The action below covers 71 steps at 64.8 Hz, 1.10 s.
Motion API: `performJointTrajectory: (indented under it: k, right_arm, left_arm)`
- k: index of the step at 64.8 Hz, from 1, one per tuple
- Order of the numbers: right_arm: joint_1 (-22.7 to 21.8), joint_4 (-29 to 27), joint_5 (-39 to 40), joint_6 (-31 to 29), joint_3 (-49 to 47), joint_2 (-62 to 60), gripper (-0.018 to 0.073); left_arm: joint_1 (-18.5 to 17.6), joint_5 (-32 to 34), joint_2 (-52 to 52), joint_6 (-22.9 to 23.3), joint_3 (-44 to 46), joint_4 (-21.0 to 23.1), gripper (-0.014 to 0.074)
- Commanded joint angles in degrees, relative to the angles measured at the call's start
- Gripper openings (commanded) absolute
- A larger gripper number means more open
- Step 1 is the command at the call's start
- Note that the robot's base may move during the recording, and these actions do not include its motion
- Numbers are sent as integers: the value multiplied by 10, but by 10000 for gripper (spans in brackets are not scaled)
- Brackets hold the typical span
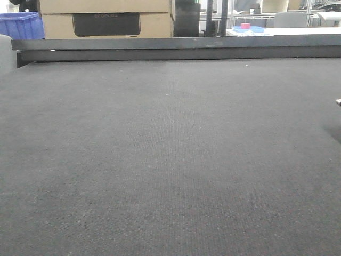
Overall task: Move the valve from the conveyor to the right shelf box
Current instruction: 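Lower both open grippers over the two silver valves on the belt, then close left and right grippers around the white-capped valve bodies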
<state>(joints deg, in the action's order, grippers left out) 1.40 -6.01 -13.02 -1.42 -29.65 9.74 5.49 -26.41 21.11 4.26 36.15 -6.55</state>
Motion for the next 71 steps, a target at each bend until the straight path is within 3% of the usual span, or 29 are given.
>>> performJointTrajectory:
  k: [1, 4, 19, 33, 57, 71]
  right_arm:
    - [-1, 0, -4, 0, -7, 31, 492]
    - [-1, 3, -16, 0, -7, 43, 576]
    - [-1, 34, -41, 0, -39, 121, 569]
    - [0, 34, -214, 0, -181, 265, 569]
    - [34, 34, -528, -27, -440, 579, 569]
    - [33, 38, -554, -27, -471, 691, 569]
  left_arm:
    - [-3, -41, 49, 3, 37, 4, 540]
    - [-8, -59, 73, 3, 55, 4, 570]
    - [-45, -171, 200, 6, 171, 10, 591]
    - [-47, -255, 316, 9, 302, 51, 591]
    - [-47, -261, 363, 9, 333, 53, 591]
    - [-47, -261, 363, 9, 333, 53, 591]
